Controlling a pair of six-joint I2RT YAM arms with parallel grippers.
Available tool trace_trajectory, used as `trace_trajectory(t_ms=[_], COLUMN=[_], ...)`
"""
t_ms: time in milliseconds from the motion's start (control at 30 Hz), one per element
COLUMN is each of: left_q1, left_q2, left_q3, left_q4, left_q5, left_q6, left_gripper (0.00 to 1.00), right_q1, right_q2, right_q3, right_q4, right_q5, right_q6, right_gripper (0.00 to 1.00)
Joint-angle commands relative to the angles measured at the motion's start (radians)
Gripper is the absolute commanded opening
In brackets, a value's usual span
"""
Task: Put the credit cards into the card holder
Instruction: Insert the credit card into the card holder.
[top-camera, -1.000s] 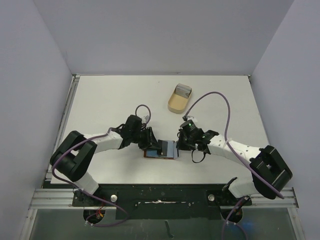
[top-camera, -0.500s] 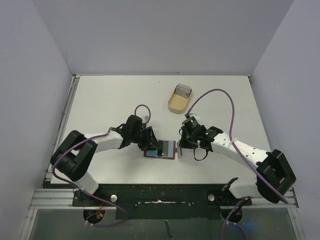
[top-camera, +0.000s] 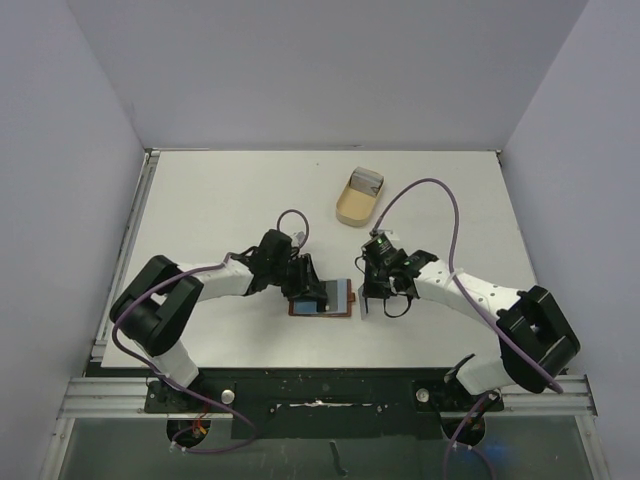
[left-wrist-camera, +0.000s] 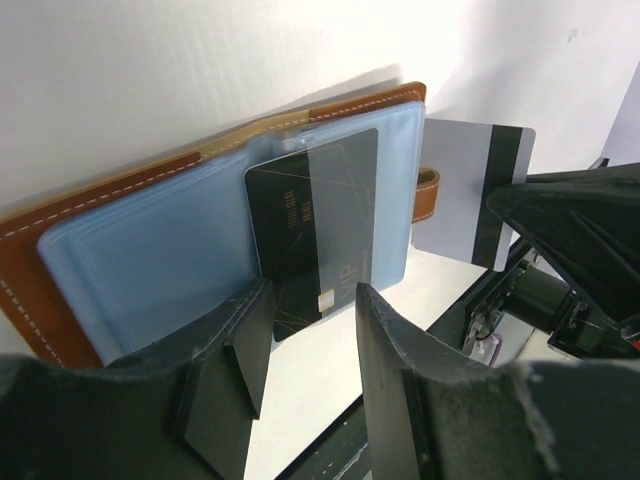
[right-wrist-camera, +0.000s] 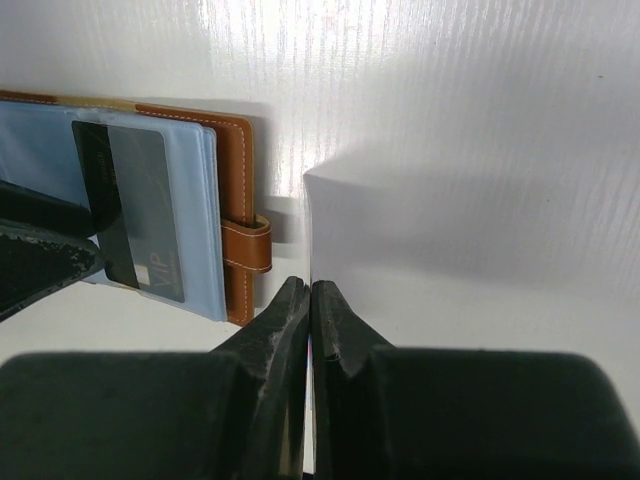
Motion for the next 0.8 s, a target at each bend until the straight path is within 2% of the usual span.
trace_trajectory(t_ms=[0, 533, 667, 767], left_q1=[-0.022, -0.056, -0.061, -0.058], left_q2=[0.009, 0.065, 0.027, -0.034], left_q3=[0.049, 0.087, 0.095, 0.106], left_q4=[0.052, 0.212, 0.189, 0.082], left_q5=[-0.001, 0.097, 0.078, 0.011], left_q6=[0.01, -0.018, -0.016, -0.004], left_gripper=[0.38, 0.38, 0.38, 0.38], right_q1=[0.006, 0.065, 0.07, 0.062], right_q2=[0.026, 0.061, 0.053, 0.023], right_q3=[0.045, 0.032, 0.026, 0.043], right_q4=[0.049, 0.093, 0.081, 0.027], right_q5=[0.002, -0.012, -0.002, 0.023], right_q6=[-0.013, 0.014, 0.015, 0.011], right_gripper=[0.0, 0.0, 0.0, 0.0])
